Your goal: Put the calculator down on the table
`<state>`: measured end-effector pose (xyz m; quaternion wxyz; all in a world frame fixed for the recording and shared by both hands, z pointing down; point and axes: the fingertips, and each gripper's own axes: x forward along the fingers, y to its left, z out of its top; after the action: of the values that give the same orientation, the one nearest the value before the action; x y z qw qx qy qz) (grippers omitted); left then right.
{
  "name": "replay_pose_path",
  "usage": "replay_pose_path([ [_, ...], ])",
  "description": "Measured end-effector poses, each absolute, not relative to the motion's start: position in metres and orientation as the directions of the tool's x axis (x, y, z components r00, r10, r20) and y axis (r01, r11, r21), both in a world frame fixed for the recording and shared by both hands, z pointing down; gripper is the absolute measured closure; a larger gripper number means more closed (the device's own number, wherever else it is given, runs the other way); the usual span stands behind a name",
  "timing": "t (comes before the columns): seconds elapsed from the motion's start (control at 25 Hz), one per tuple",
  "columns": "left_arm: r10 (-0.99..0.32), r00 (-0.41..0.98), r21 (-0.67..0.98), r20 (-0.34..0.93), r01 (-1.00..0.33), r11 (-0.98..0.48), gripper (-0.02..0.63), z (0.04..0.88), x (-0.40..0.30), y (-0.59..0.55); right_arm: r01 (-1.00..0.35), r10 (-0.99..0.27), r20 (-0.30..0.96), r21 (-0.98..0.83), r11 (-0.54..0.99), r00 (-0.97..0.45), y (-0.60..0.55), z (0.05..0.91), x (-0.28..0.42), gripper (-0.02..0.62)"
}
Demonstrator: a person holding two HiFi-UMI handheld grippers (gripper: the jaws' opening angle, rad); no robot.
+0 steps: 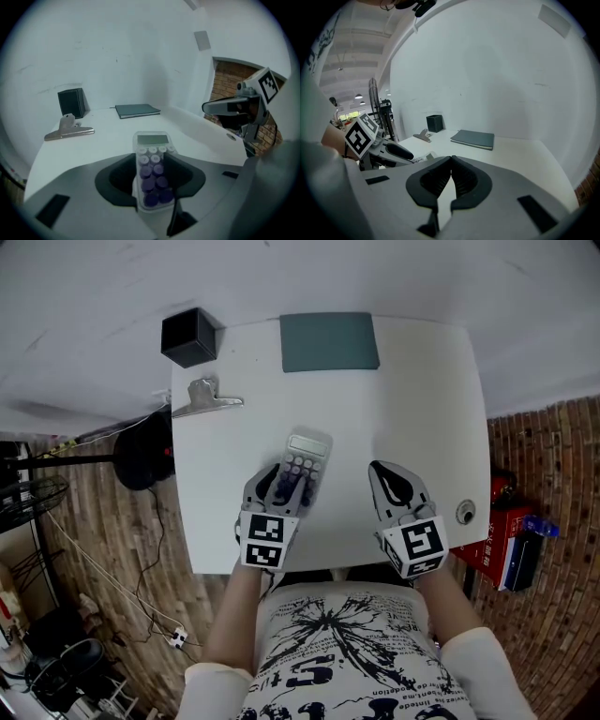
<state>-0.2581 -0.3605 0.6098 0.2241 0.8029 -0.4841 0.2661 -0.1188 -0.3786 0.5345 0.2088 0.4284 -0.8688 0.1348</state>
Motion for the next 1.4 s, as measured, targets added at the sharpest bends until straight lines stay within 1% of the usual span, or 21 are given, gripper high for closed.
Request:
replay_pose_path([
  [0.04, -0.661, 0.38, 0.08, 0.648, -0.896, -0.437, 0.437, 0.611, -0.259, -0.361, -0.8, -0.687, 0.479, -0.054, 0.598, -0.546, -0.379, 0.535, -0.12, 0.58],
  [0.12, -0.666, 0.378, 0.064, 0.643, -0.893, -0.446, 0.442, 0.612, -0.258, -0.36, -0.798, -0.686, 0.481, -0.05, 0.6, -0.546, -0.38, 0.536, -0.122, 0.58],
  [0.36, -0.673, 0.393, 0.098, 0.627, -0.897, -0.432, 0.445, 0.607, -0.265, -0.361, -0.8, -0.691, 0.479, -0.04, 0.598, -0.541, -0.38, 0.533, -0.126, 0.58],
  [0.52, -0.698, 0.397, 0.087, 0.596, -0.896, -0.435, 0.456, 0.588, -0.271, -0.364, -0.802, -0.704, 0.462, -0.026, 0.596, -0.539, -0.379, 0.524, -0.129, 0.58],
  [0.72, -0.748, 0.409, 0.05, 0.522, -0.891, -0.452, 0.497, 0.541, -0.27, -0.363, -0.804, -0.733, 0.412, -0.003, 0.594, -0.542, -0.375, 0.497, -0.128, 0.58],
  [0.96, -0.819, 0.417, 0.013, 0.394, -0.893, -0.449, 0.58, 0.47, -0.271, -0.35, -0.807, -0.764, 0.325, 0.005, 0.59, -0.557, -0.362, 0.457, -0.122, 0.58],
  [1.2, -0.852, 0.446, -0.032, 0.275, -0.881, -0.472, 0.592, 0.411, -0.266, -0.333, -0.804, -0.786, 0.243, 0.043, 0.594, -0.568, -0.346, 0.421, -0.117, 0.581],
  [1.4, -0.86, 0.46, -0.072, 0.222, -0.872, -0.485, 0.592, 0.383, -0.264, -0.319, -0.806, -0.799, 0.19, 0.057, 0.589, -0.571, -0.337, 0.4, -0.118, 0.581],
])
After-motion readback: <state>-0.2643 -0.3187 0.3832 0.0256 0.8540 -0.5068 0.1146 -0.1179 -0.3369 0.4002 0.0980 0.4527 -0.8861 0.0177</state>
